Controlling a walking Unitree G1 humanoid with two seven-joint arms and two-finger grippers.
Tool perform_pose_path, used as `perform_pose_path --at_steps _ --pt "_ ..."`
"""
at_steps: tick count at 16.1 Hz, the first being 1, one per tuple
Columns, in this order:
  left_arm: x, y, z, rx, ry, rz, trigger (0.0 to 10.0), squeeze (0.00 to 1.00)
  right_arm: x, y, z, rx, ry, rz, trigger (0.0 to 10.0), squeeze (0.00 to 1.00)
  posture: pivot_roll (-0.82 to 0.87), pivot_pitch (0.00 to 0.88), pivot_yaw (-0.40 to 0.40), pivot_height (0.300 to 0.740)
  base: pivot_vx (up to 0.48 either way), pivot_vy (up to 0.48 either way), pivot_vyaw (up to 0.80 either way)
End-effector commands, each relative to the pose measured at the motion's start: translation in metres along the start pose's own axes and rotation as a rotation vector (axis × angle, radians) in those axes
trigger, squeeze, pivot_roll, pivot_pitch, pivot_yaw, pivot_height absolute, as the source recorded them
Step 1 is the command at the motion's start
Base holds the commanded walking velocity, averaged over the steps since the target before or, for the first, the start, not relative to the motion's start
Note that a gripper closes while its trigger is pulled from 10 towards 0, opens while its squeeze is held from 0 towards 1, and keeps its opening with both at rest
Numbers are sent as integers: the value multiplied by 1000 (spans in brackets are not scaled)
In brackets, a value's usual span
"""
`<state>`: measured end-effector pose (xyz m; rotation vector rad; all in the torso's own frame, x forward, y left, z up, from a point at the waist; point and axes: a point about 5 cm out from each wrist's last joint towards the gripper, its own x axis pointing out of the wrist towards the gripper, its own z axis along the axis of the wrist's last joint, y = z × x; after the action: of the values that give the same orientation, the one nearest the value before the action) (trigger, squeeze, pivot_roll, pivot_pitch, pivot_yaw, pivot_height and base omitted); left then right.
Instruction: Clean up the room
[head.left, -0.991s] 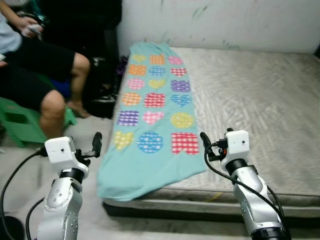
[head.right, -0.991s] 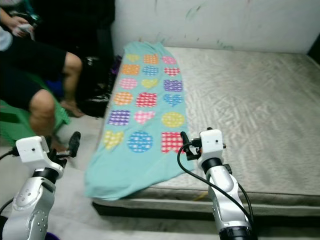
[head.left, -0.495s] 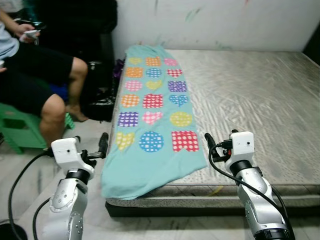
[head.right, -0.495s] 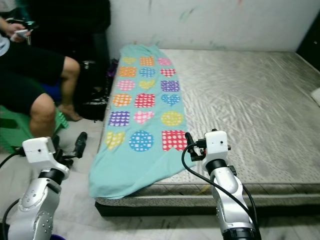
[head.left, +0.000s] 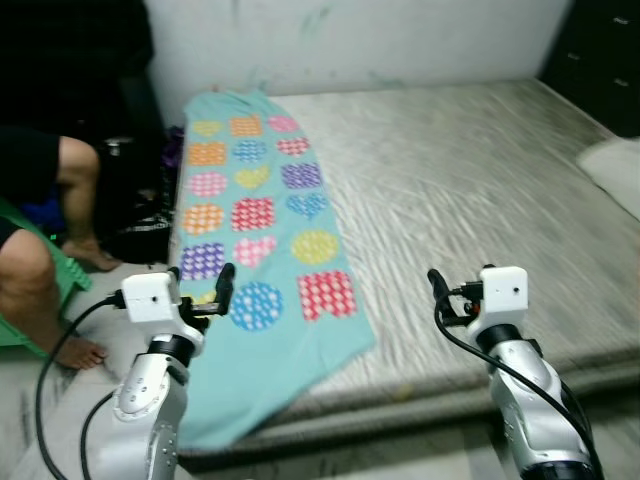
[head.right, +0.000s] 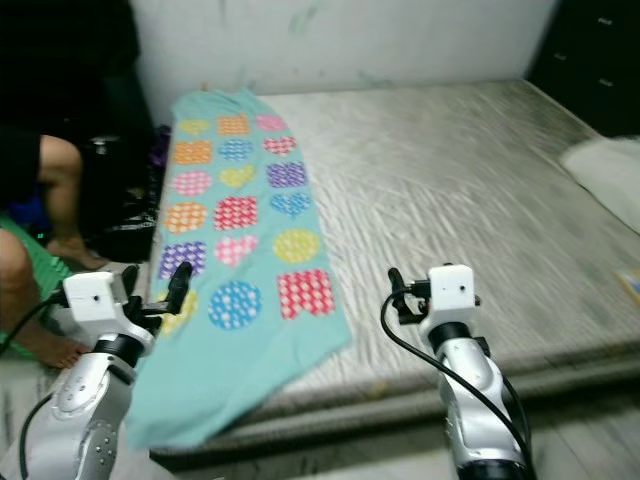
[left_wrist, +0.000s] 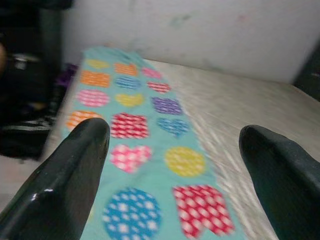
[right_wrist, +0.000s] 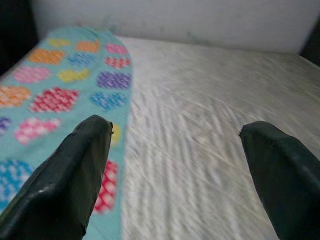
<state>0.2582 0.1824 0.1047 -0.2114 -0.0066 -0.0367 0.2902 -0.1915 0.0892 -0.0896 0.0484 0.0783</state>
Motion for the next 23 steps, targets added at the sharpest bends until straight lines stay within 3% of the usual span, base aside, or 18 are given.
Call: perform_pose_path --at_steps 1,10,17,23 --pt "-2 5 -1 5 12 14 10000 0 2 6 4 -6 -16 24 10000 0 -22 40 0 740 0 0 0" --pt "-3 7 0 14 11 44 10000 0 3 7 5 -45 -24 37 10000 0 -16 44 -3 740 0 0 0" --pt "-1 6 -2 18 25 41 10000 0 9 6 11 -75 -39 35 10000 0 -16 44 -4 740 0 0 772" --pt "-6 6 -13 24 86 32 10000 0 10 8 11 -21 -24 35 10000 0 -9 76 -11 740 0 0 0"
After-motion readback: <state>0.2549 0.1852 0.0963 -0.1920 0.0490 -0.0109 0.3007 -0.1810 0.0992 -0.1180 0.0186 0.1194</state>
